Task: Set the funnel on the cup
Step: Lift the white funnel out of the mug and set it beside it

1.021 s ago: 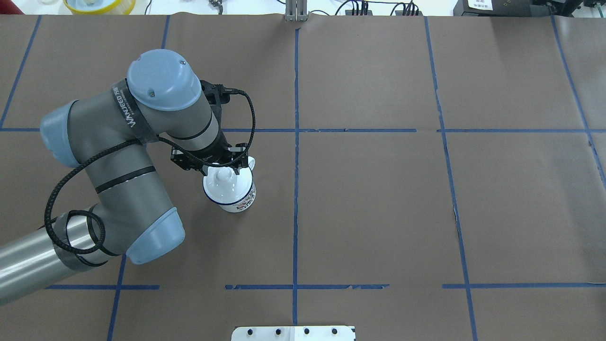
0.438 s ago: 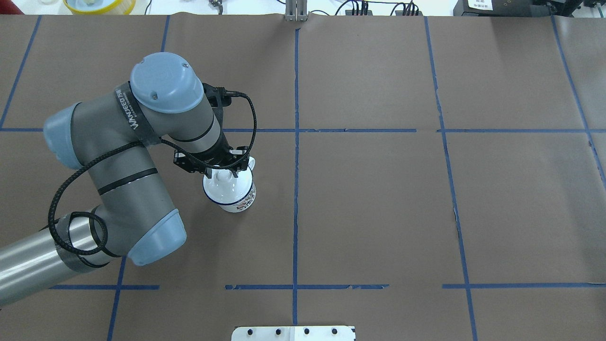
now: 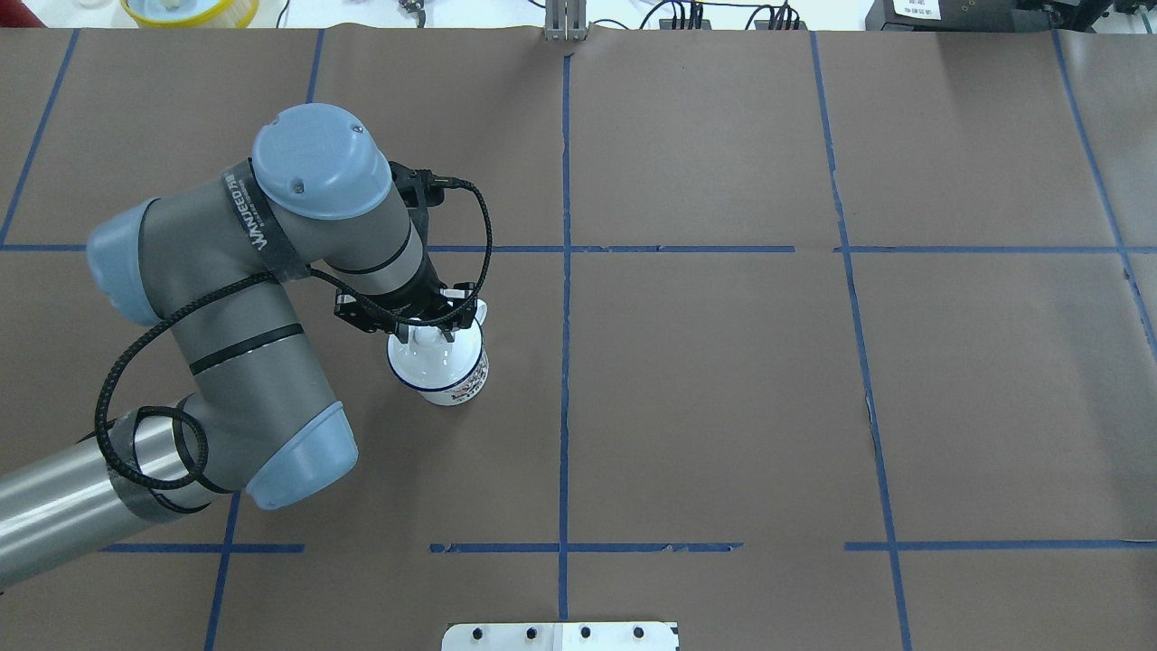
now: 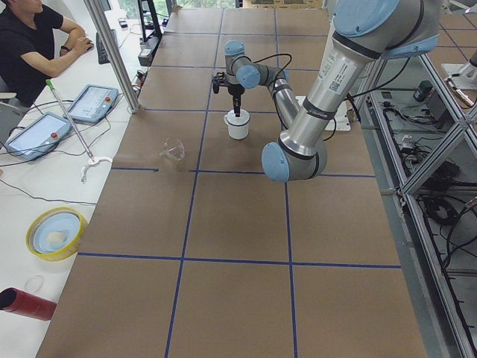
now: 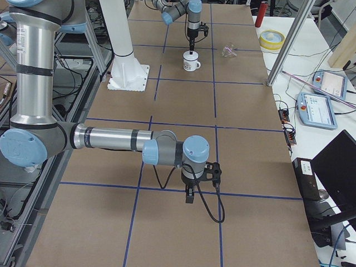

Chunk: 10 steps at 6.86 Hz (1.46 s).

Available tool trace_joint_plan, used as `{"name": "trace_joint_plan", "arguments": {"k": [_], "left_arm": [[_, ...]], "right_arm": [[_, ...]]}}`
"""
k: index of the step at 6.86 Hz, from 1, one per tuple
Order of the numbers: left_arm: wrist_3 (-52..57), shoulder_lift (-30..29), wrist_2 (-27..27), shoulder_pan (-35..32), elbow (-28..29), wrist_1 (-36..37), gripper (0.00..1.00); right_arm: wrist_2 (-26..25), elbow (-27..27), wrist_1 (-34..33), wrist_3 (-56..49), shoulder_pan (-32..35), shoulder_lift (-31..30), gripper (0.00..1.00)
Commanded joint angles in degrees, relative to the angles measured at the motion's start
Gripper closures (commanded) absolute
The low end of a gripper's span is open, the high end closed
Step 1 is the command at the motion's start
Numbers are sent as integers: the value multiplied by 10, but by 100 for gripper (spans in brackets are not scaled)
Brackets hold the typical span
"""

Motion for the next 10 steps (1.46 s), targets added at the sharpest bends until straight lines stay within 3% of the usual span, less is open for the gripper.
{"name": "trace_joint_plan", "arguments": {"k": [1,3,5,10], "left_arm": [[-1,0,0,0,-4,0,59],[0,1,3,0,-8,0,84],[0,7,2,-5,-45,11,96],[55,6,5,-87,-111,109,100]], "right_arm": [[0,0,0,0,0,0,0],[0,1,0,0,0,0,0],[0,0,0,0,0,0,0],[0,0,0,0,0,0,0]]}}
